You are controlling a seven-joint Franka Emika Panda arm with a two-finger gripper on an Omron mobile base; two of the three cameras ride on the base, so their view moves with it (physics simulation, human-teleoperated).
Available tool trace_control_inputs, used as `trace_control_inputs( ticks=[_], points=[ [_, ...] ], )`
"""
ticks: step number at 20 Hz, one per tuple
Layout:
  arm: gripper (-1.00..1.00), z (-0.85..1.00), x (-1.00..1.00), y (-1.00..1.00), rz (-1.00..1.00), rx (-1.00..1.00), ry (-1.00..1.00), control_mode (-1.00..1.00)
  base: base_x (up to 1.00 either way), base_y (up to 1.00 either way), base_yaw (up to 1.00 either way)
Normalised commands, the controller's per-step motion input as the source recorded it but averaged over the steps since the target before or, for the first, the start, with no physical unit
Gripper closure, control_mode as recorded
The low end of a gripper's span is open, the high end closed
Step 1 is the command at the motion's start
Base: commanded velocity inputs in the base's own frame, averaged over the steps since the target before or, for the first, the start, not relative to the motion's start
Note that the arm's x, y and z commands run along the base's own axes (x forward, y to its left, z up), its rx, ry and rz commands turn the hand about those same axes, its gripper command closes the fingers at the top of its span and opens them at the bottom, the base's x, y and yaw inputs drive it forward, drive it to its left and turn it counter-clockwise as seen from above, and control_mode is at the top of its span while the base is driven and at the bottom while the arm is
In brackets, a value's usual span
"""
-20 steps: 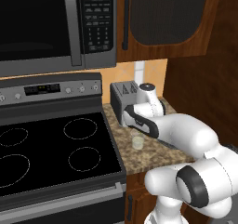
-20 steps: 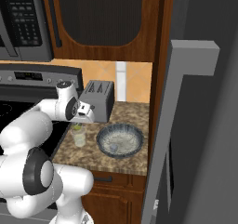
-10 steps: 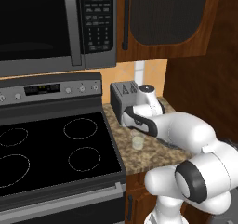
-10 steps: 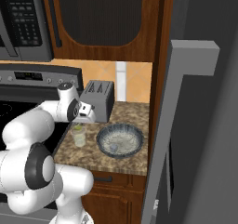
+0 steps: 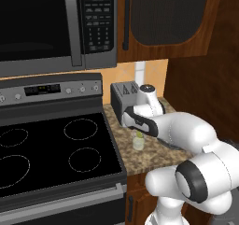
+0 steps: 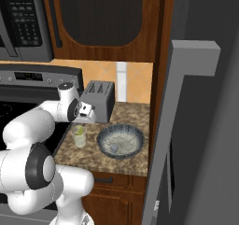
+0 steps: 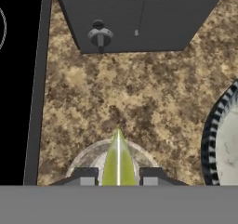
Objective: Grab a lemon wedge from the fridge and one ice cube from the ice bowl, and put them in the glass of lemonade.
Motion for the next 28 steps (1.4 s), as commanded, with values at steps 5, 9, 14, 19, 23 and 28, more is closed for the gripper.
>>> trace_control_inputs(
  ticks=[5,9,14,19,23,28],
  points=[
    [-1.0,0.0,0.0,0.0,0.0,0.0,0.0,-1.0,0.0,0.0,0.0],
    [-1.0,0.02,-0.01,0.01,0.0,0.0,0.0,-1.0,0.0,0.0,0.0],
    [-1.0,0.01,-0.31,0.0,0.0,0.0,0.0,-1.0,0.0,0.0,0.0],
    [-1.0,0.07,-0.76,-0.09,0.0,0.11,-0.04,-1.0,0.0,0.0,0.0],
    [-1.0,0.3,-0.56,-0.51,-0.01,0.08,-0.02,-1.0,0.0,0.0,0.0],
    [-1.0,1.0,-0.86,-0.49,0.0,0.0,0.03,-1.0,0.0,0.0,0.0]
  ],
)
